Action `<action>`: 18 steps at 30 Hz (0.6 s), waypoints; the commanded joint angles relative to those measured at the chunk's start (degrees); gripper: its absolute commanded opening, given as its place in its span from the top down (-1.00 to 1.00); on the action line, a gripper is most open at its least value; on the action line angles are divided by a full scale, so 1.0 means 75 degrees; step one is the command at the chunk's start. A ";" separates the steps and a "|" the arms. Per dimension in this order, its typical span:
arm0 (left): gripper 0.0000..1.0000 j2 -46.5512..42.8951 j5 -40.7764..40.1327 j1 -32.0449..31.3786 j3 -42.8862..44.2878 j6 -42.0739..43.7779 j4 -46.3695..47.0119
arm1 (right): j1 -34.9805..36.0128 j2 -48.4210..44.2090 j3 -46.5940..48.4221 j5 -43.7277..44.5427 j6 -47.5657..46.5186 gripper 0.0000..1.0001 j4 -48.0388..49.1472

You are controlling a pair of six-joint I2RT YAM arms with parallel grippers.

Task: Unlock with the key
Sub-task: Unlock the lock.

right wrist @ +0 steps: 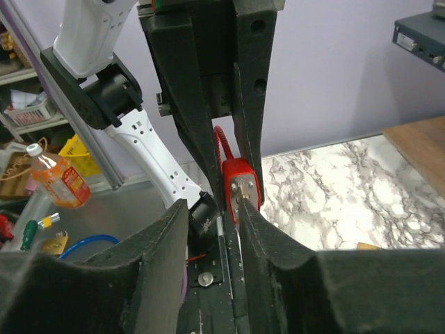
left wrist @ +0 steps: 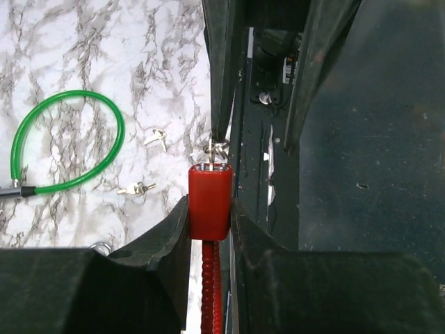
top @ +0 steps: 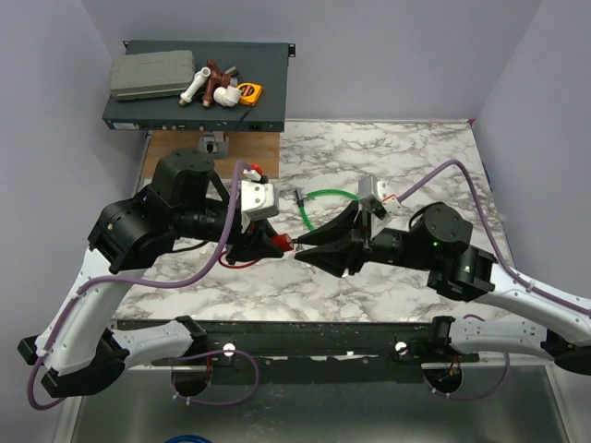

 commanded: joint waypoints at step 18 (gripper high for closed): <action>1.00 -0.0194 0.0751 0.0106 0.0109 -0.0168 0.0292 | -0.0059 -0.0045 0.0640 0.0104 -0.0402 0.84 -0.0863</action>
